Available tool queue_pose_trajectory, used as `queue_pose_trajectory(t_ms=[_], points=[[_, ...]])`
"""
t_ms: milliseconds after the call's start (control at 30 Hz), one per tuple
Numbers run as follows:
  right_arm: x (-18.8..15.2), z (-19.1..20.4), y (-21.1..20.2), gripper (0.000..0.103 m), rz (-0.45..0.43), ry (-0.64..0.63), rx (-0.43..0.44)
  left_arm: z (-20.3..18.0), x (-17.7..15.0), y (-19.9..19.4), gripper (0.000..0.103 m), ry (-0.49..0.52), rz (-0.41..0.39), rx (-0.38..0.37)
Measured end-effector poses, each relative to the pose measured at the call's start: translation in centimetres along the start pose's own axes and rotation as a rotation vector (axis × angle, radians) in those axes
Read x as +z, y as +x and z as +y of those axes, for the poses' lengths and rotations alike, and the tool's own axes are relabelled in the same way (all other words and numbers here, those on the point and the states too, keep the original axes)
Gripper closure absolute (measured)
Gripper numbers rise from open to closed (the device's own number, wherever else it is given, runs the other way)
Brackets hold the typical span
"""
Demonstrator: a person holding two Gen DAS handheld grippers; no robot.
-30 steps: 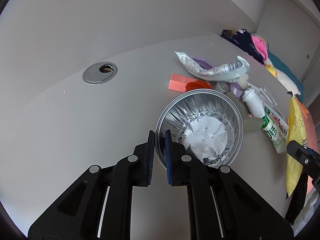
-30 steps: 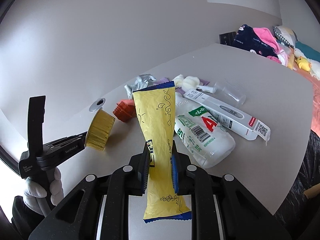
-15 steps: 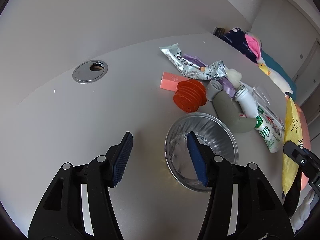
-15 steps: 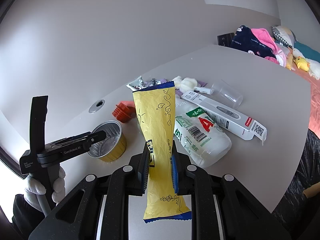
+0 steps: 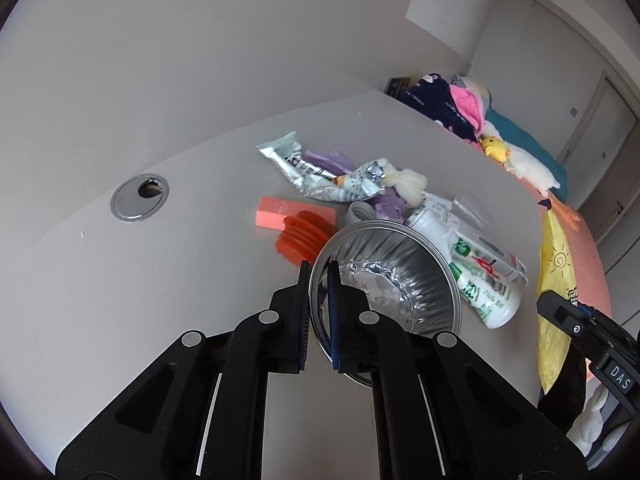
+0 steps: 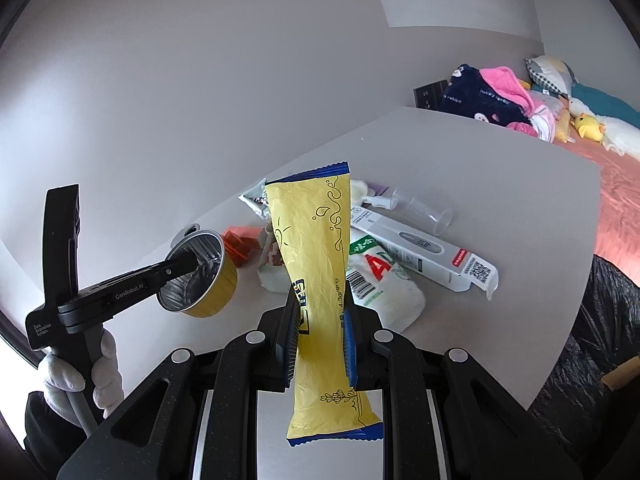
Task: Collect trash
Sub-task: 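Carry the foil bowl and yellow wrapper to the black trash bag and release both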
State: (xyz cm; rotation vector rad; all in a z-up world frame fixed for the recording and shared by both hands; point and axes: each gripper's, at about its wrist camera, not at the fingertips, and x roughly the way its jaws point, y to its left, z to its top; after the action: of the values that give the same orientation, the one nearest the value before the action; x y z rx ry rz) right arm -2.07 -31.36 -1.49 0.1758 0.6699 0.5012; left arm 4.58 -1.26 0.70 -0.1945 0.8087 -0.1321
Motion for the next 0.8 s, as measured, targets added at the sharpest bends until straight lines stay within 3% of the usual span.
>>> queue_pose_trajectory(t_ms=[400, 800], points=[[-0.3, -5.5, -4.1, 0.083, -0.061, 0.1, -0.107, -7.9, 1.2, 1.4, 0.096, 0.113, 0.009, -0.124], [-1.0, -11.8, -7.4, 0.083, -0.112, 0.223, -0.223, -16.3, 1.3, 3.8, 0.096, 0.223, 0.067, -0.273]])
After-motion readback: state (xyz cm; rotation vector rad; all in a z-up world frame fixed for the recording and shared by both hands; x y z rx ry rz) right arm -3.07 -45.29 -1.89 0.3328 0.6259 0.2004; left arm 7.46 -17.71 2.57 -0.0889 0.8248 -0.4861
